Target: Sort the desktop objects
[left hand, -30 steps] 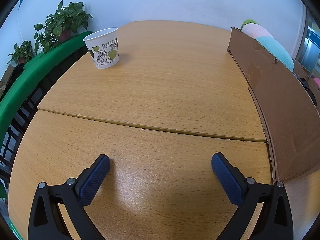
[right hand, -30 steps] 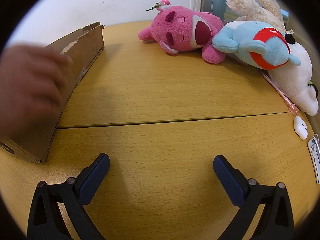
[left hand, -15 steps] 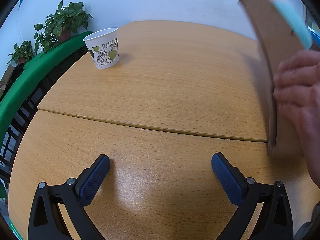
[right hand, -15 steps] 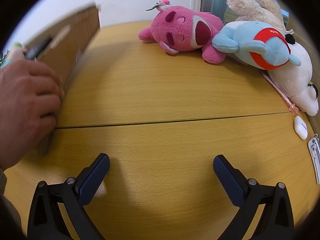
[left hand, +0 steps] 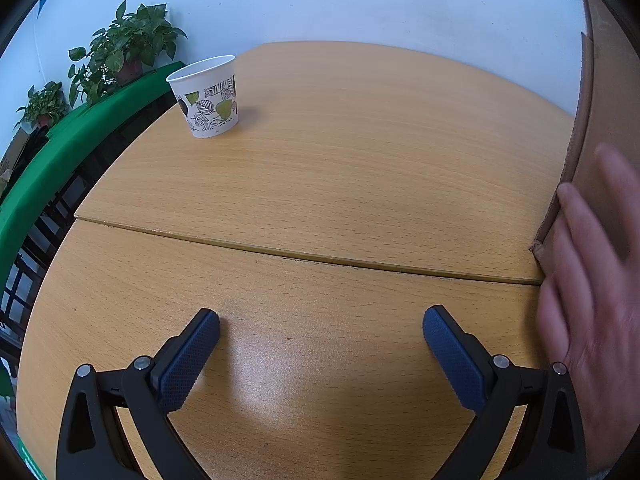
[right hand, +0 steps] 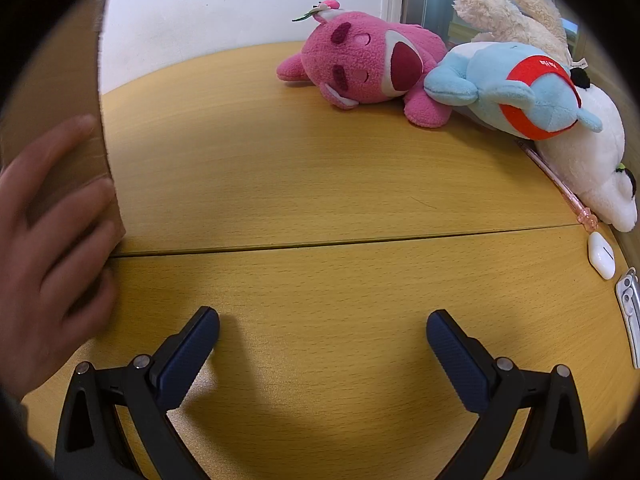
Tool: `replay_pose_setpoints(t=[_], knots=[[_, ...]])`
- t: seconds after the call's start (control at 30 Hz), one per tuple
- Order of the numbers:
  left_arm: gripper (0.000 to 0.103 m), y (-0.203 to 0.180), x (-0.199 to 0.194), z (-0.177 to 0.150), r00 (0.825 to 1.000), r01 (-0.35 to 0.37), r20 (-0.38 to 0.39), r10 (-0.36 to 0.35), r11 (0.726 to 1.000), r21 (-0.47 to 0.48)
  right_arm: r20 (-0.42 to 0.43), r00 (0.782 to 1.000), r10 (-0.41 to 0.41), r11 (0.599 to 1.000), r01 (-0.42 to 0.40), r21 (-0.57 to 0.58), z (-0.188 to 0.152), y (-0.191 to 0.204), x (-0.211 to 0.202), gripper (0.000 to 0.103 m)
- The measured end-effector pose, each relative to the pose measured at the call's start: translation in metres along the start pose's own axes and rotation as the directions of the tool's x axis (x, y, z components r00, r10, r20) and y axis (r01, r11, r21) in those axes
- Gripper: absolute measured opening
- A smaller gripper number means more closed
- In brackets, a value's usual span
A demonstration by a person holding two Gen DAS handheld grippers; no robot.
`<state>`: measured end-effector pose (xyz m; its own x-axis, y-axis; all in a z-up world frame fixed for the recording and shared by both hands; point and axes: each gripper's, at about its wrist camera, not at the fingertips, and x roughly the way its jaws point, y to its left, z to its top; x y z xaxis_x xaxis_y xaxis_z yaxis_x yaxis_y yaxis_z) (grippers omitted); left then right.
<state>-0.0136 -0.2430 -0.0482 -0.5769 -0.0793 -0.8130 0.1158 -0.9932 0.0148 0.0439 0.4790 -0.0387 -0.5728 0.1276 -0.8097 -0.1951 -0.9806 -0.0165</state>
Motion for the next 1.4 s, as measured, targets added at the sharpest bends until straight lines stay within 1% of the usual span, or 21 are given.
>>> replay_pose_setpoints(t=[1.4], knots=[[0.103,-0.0002,-0.0010,-0.0007,1.000,0.007,0.001,-0.007,1.000,0.008,0.000,1.000,0.001,1.000,-0.001,-0.002,-0.0007,0.0010,0.0003,0.103]])
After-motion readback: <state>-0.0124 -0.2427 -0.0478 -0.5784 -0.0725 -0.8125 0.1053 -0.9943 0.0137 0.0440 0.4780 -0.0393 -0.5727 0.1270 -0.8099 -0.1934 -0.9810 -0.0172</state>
